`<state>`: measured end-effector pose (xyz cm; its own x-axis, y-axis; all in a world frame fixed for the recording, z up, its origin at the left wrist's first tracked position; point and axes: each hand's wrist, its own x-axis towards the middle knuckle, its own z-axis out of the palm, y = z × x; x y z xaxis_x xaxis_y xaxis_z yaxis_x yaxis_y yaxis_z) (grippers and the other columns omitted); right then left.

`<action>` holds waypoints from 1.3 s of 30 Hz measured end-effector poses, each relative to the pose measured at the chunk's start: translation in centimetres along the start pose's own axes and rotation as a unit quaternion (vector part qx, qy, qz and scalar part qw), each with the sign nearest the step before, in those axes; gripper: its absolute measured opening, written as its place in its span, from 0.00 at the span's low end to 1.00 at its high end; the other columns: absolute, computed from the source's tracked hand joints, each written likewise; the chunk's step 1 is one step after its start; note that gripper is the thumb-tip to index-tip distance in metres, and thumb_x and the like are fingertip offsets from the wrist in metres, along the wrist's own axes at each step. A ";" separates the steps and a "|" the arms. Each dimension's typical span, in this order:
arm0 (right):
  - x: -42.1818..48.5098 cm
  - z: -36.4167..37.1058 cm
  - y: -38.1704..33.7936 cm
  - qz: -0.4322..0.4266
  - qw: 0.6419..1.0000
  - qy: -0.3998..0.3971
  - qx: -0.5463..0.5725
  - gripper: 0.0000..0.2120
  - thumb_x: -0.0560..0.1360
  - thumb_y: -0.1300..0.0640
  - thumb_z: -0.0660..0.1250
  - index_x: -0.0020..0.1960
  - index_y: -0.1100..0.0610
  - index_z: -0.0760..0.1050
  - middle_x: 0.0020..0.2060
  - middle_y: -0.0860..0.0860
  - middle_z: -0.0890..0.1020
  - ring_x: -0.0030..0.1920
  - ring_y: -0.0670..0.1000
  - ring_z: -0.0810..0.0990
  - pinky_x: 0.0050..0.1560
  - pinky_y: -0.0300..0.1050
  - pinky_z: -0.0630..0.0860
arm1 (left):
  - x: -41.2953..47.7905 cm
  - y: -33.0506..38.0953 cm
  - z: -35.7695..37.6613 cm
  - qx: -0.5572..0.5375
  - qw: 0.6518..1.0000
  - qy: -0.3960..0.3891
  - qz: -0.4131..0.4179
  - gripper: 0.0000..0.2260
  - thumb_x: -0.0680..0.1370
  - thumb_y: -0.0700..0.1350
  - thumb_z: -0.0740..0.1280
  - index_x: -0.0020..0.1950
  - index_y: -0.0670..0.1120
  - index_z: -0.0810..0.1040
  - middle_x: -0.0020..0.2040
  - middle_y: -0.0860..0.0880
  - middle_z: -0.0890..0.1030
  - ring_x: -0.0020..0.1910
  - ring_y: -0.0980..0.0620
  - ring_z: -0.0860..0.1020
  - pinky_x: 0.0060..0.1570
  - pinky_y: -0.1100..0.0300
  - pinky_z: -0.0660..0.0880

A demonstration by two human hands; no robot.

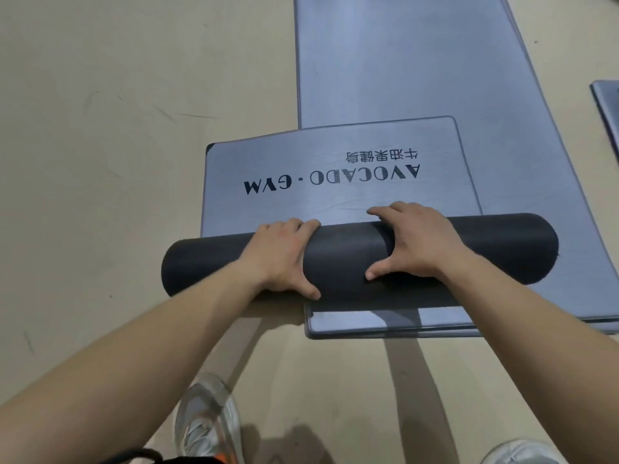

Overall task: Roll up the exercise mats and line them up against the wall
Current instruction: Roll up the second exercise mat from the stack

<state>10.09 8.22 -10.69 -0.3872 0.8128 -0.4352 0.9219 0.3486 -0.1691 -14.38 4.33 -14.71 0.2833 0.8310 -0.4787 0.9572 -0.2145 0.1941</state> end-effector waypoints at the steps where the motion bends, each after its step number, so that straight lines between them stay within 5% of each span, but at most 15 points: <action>1: -0.4 0.6 0.2 0.005 0.999 0.037 -0.003 0.57 0.58 0.22 0.73 0.79 0.47 0.62 0.71 0.50 0.73 0.70 0.55 0.71 0.69 0.53 0.68 | 1.3 -0.7 -1.2 -0.036 0.999 -0.034 -0.002 0.56 0.58 0.72 0.78 0.79 0.54 0.59 0.69 0.49 0.74 0.64 0.44 0.75 0.66 0.46 0.71; 5: 0.1 3.8 0.1 -0.019 0.988 0.039 -0.146 0.73 0.47 0.17 0.69 0.82 0.52 0.51 0.77 0.59 0.63 0.77 0.62 0.61 0.78 0.64 0.55 | 4.5 -2.6 -2.9 -0.108 0.991 -0.082 -0.006 0.56 0.56 0.72 0.80 0.79 0.58 0.62 0.70 0.51 0.75 0.68 0.45 0.74 0.68 0.46 0.71; 10: 4.4 1.0 1.2 -0.029 0.993 -0.015 -0.114 0.68 0.49 0.19 0.72 0.80 0.45 0.52 0.73 0.51 0.68 0.72 0.56 0.68 0.73 0.57 0.62 | 0.5 -2.4 1.1 0.089 0.988 0.124 -0.019 0.57 0.60 0.80 0.62 0.81 0.49 0.56 0.77 0.44 0.64 0.75 0.40 0.65 0.74 0.39 0.60; 13: 5.8 -0.3 1.3 -0.026 0.995 -0.038 -0.085 0.68 0.49 0.21 0.74 0.81 0.44 0.51 0.74 0.50 0.67 0.74 0.56 0.66 0.75 0.58 0.60 | 1.4 -3.1 1.7 0.113 0.986 0.122 -0.012 0.60 0.59 0.79 0.67 0.82 0.49 0.52 0.78 0.44 0.63 0.76 0.41 0.64 0.75 0.39 0.59; 16: 4.9 2.1 -0.5 -0.025 0.989 0.038 -0.138 0.69 0.51 0.25 0.77 0.82 0.49 0.51 0.76 0.56 0.64 0.77 0.61 0.61 0.77 0.65 0.54 | 3.5 -4.6 -0.2 0.054 0.994 0.099 0.003 0.59 0.57 0.79 0.68 0.81 0.52 0.56 0.76 0.48 0.68 0.73 0.45 0.68 0.73 0.44 0.63; 20: 5.1 2.7 -1.0 -0.042 0.978 0.092 -0.180 0.63 0.50 0.31 0.79 0.78 0.51 0.56 0.69 0.54 0.71 0.68 0.61 0.70 0.68 0.63 0.65 | 4.7 -4.9 -2.0 0.027 0.999 0.046 0.001 0.59 0.55 0.79 0.68 0.81 0.53 0.57 0.74 0.49 0.71 0.68 0.44 0.72 0.70 0.44 0.68; 26: 3.8 -0.7 -1.9 -0.080 0.976 -0.030 -0.199 0.51 0.52 0.27 0.75 0.69 0.44 0.63 0.58 0.47 0.77 0.55 0.55 0.79 0.55 0.53 0.72 | 1.2 -1.9 -1.5 0.007 0.999 -0.028 -0.041 0.55 0.60 0.76 0.72 0.79 0.52 0.57 0.69 0.48 0.72 0.65 0.43 0.74 0.65 0.43 0.72; 30: 2.3 -2.0 -2.6 -0.040 0.982 -0.147 -0.114 0.50 0.51 0.27 0.77 0.67 0.42 0.67 0.57 0.46 0.81 0.55 0.55 0.80 0.49 0.49 0.74 | -1.3 1.0 1.0 0.073 0.996 0.038 -0.018 0.56 0.61 0.73 0.73 0.80 0.53 0.51 0.75 0.46 0.67 0.72 0.41 0.67 0.72 0.39 0.63; 32: 1.4 -1.6 -2.5 -0.021 0.987 -0.146 -0.070 0.52 0.54 0.27 0.76 0.73 0.42 0.64 0.62 0.47 0.79 0.60 0.55 0.79 0.56 0.51 0.75 | -0.9 0.5 0.6 0.075 0.997 0.028 0.002 0.57 0.60 0.74 0.74 0.80 0.54 0.52 0.74 0.47 0.68 0.71 0.42 0.69 0.71 0.40 0.64; 35: -0.8 0.8 -2.4 -0.015 0.997 -0.012 -0.075 0.59 0.58 0.25 0.71 0.82 0.44 0.52 0.75 0.50 0.68 0.73 0.57 0.69 0.74 0.59 0.63 | 1.1 -1.3 -1.7 0.015 1.000 -0.023 0.006 0.56 0.57 0.73 0.76 0.79 0.56 0.57 0.69 0.49 0.74 0.65 0.44 0.75 0.66 0.43 0.71; 39: -1.2 3.3 -2.1 -0.020 0.987 0.052 -0.152 0.69 0.54 0.23 0.75 0.82 0.50 0.47 0.79 0.57 0.61 0.78 0.62 0.60 0.77 0.66 0.56 | 4.6 -2.2 -4.8 -0.075 0.989 -0.125 -0.012 0.54 0.56 0.70 0.81 0.77 0.59 0.62 0.66 0.53 0.78 0.63 0.46 0.77 0.63 0.47 0.74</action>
<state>8.62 4.97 -12.77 -0.4366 0.8341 -0.3372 0.8656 0.4916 0.0953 -15.45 11.10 -13.22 0.2832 0.6784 -0.6779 0.9500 -0.1016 0.2953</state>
